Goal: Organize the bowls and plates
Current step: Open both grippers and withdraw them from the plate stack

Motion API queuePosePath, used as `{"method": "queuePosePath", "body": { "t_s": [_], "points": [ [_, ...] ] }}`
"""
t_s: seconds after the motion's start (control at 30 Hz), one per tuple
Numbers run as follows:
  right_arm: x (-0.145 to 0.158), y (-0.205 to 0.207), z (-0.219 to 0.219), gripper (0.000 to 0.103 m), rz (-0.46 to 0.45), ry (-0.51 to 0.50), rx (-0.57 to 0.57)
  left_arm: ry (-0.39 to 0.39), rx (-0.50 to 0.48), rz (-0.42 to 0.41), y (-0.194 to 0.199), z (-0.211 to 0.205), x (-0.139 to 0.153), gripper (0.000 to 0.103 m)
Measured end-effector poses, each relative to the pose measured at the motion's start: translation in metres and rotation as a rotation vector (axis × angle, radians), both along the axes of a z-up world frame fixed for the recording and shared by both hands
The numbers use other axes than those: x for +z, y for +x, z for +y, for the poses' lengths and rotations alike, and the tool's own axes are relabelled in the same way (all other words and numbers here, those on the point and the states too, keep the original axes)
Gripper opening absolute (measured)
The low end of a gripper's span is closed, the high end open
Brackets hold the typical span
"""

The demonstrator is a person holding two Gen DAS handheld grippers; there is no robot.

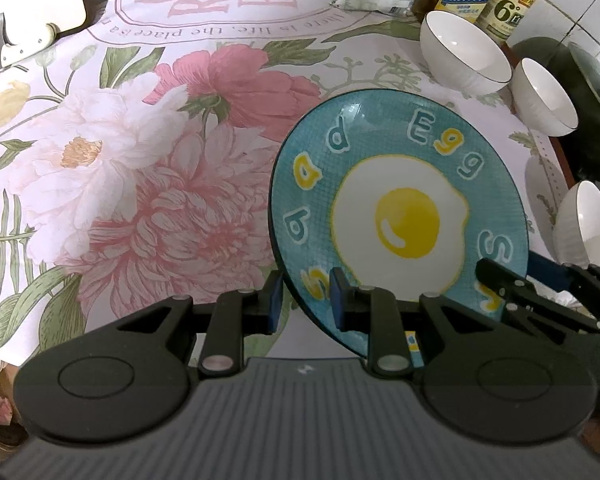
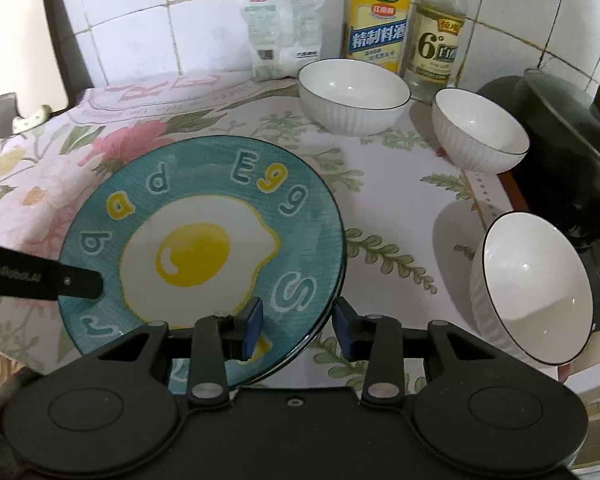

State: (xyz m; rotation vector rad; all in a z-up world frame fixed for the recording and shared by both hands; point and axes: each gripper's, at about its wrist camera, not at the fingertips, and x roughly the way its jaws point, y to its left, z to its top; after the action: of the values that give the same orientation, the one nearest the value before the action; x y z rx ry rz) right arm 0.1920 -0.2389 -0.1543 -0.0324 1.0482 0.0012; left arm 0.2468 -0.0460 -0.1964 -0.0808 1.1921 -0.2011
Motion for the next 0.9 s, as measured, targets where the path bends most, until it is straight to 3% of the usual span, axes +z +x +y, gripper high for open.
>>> {"method": "queuePosePath", "body": {
  "t_s": [0.17, 0.5, 0.67, 0.9],
  "points": [
    [-0.004, 0.003, -0.001, 0.046, -0.015, -0.013, -0.005, -0.009, 0.013, -0.005, 0.000, 0.002, -0.001, 0.024],
    [0.040, -0.025, -0.017, 0.046, -0.069, 0.162, 0.068, -0.025, -0.096, -0.027, -0.028, -0.009, 0.042, 0.025],
    [0.076, -0.048, -0.030, 0.048, -0.135, 0.235, 0.109, -0.047, -0.161, -0.059, -0.046, -0.015, 0.078, 0.039],
    [0.116, -0.079, -0.034, 0.049, -0.182, 0.208, 0.189, -0.072, -0.245, -0.130, -0.076, -0.030, 0.122, 0.049]
  ]
}}
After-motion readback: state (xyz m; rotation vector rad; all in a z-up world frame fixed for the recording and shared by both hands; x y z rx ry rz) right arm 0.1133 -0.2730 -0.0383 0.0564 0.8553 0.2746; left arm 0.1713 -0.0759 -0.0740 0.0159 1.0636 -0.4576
